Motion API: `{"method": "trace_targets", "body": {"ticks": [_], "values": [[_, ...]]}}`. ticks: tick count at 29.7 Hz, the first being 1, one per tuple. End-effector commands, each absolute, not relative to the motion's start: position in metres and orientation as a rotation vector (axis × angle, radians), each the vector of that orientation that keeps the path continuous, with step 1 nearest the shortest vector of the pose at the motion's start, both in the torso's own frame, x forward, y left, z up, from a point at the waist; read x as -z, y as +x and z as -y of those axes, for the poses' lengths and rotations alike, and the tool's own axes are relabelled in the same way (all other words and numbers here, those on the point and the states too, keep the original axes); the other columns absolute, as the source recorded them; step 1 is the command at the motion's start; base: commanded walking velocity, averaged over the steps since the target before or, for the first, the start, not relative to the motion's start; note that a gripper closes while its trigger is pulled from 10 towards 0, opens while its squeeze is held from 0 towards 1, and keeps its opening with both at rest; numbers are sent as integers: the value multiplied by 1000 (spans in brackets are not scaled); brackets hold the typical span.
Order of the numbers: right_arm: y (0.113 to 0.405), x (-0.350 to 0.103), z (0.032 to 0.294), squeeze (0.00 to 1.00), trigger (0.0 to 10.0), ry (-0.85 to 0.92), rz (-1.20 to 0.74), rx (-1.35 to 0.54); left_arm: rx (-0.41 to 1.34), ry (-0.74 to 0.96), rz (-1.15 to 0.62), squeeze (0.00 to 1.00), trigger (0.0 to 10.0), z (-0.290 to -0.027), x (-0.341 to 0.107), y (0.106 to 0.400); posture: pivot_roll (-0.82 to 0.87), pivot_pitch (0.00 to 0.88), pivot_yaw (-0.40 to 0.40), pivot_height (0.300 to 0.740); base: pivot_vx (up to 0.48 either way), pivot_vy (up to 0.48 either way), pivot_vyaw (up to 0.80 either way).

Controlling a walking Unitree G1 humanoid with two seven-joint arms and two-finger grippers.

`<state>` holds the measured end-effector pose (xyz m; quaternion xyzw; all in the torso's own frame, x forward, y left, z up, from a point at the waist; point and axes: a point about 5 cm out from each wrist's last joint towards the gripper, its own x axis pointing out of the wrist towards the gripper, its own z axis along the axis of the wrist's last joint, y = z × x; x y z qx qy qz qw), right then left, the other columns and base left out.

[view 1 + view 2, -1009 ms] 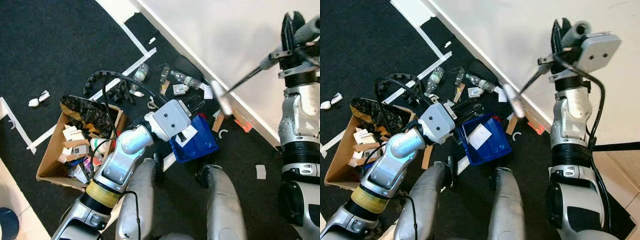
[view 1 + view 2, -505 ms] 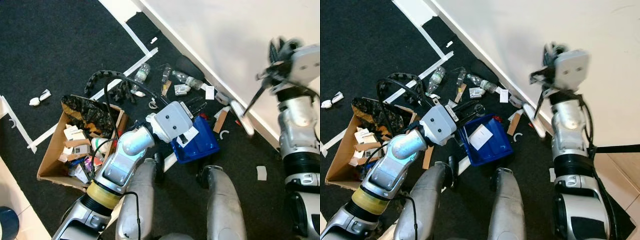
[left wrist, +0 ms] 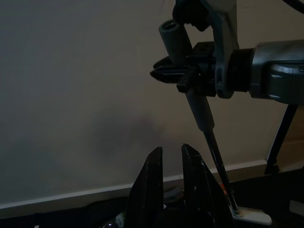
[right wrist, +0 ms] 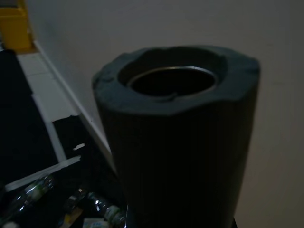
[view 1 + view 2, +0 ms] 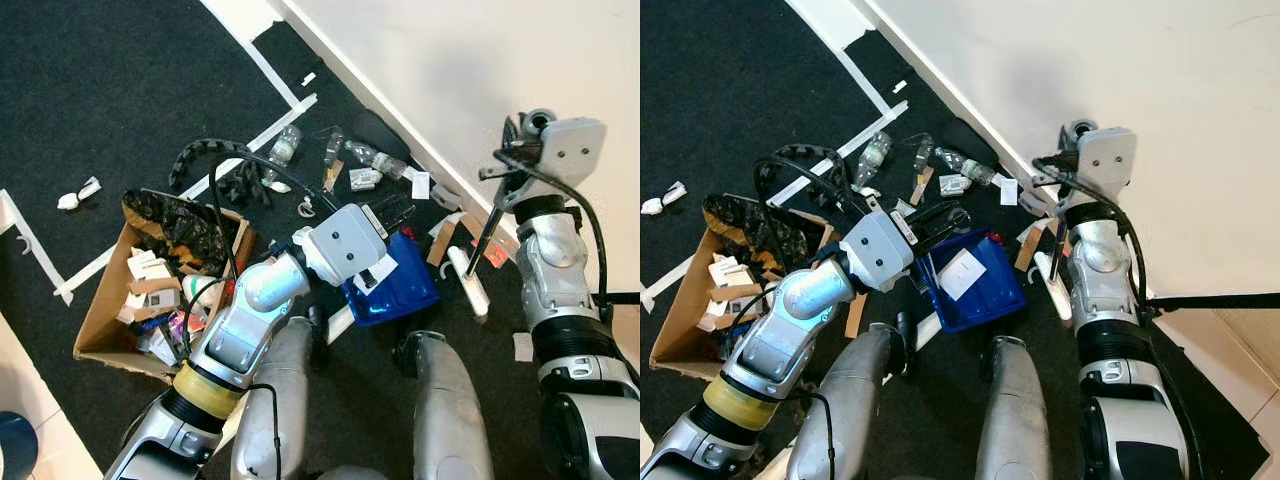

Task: Sweep floor

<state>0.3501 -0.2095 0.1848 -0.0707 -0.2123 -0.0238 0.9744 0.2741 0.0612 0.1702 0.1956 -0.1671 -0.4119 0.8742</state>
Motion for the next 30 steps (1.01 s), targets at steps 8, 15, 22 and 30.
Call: {"method": "trace_targets", "body": {"ticks": [8, 15, 22, 30], "values": [[341, -200, 215, 0, 10000, 143, 594, 145, 866, 478, 156, 0, 10000, -71, -133, 274, 252, 470, 32, 740, 0, 0, 0], [338, -208, 204, 0, 10000, 221, 646, 36, 865, 481, 155, 0, 10000, -72, -133, 274, 250, 464, 31, 740, 0, 0, 0], [334, -205, 190, 0, 10000, 156, 570, -277, 863, 481, 158, 0, 10000, -71, -133, 276, 240, 460, 24, 740, 0, 0, 0], [329, -214, 214, 0, 10000, 51, 546, -341, 863, 477, 160, 0, 10000, -69, -132, 276, 228, 452, 16, 740, 0, 0, 0]]}}
